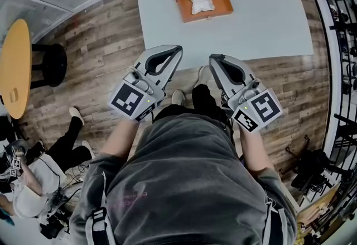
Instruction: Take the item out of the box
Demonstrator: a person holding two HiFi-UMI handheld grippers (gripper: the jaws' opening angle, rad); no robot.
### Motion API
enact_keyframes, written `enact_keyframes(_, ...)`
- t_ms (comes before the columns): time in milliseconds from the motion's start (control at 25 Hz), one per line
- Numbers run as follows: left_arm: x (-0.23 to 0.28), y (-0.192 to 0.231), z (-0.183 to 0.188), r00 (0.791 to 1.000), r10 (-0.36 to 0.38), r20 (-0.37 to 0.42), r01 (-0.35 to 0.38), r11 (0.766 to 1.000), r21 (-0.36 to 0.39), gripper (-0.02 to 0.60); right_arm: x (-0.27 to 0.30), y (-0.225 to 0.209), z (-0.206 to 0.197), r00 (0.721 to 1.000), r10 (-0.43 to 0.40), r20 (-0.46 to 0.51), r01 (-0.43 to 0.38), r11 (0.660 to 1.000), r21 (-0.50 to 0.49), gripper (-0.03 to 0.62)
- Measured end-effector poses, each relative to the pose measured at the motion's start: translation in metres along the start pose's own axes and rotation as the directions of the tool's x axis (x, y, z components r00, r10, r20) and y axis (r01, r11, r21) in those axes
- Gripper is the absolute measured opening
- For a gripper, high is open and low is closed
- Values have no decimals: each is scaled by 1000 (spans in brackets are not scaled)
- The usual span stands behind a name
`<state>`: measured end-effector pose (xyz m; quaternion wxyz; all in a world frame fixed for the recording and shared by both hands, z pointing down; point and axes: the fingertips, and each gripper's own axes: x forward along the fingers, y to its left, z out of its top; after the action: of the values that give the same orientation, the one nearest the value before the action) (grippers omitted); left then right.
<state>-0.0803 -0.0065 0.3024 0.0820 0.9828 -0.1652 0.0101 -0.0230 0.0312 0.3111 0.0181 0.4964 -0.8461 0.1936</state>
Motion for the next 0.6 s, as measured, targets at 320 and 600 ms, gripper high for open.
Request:
enact_keyframes(320,46,25,2,1000,23,10,-23,1000,-9,12,15,-52,11,999,26,-19,-25,1000,12,2)
enact_keyframes(600,79,51,-12,997,63,-51,-64,998,-16,12,28,-94,17,998,45,-41,-44,999,30,2)
